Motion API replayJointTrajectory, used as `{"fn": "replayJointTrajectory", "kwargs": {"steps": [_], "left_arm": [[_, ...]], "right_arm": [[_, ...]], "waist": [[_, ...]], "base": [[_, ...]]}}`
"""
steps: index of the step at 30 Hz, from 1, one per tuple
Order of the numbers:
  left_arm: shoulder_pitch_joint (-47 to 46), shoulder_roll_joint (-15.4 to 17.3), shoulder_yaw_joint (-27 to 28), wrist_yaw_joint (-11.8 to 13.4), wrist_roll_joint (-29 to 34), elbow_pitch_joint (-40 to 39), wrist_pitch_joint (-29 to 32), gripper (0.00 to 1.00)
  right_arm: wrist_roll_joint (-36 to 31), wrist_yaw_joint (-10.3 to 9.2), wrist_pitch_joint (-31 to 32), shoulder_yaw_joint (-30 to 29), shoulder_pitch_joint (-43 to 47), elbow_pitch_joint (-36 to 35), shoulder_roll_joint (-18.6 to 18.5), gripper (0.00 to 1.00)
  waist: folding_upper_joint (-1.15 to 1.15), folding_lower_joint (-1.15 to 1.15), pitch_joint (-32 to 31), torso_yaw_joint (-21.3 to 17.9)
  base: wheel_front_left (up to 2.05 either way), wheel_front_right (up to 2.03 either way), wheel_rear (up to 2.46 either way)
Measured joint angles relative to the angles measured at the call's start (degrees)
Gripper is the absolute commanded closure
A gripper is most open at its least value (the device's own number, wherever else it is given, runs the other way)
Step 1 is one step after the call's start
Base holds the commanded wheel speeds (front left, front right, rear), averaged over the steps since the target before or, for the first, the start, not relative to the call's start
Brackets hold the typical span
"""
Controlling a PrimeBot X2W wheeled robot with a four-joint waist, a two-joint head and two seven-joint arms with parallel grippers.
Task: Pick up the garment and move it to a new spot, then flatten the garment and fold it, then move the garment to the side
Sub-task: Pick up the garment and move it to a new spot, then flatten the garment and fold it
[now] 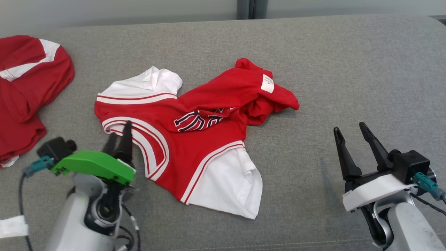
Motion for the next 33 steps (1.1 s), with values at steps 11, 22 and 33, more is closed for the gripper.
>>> {"fn": "replayJointTrajectory", "kwargs": {"steps": [11, 22, 33], "left_arm": [[10.32, -7.26, -8.10, -0.78, -2.29, -2.87, 0.83, 0.00], [16.84, -5.30, -13.30, -0.94, -0.56, -6.20, 3.03, 0.00], [19.48, -5.49, -13.83, -0.92, -0.41, -8.11, 3.09, 0.00]], "right_arm": [[0.00, 0.00, 0.00, 1.80, 0.89, 0.13, -0.33, 0.00], [0.01, 0.00, 0.00, 1.16, 1.47, 0.00, -0.37, 0.00], [0.02, 0.00, 0.00, 1.10, 1.48, -0.33, -0.14, 0.00]], "waist": [[0.00, 0.00, -0.46, 0.19], [0.00, 0.00, -0.30, -1.11], [0.00, 0.00, 0.45, -1.33]], "base": [[0.00, 0.00, 0.00], [0.00, 0.00, 0.00], [0.00, 0.00, 0.00]]}}
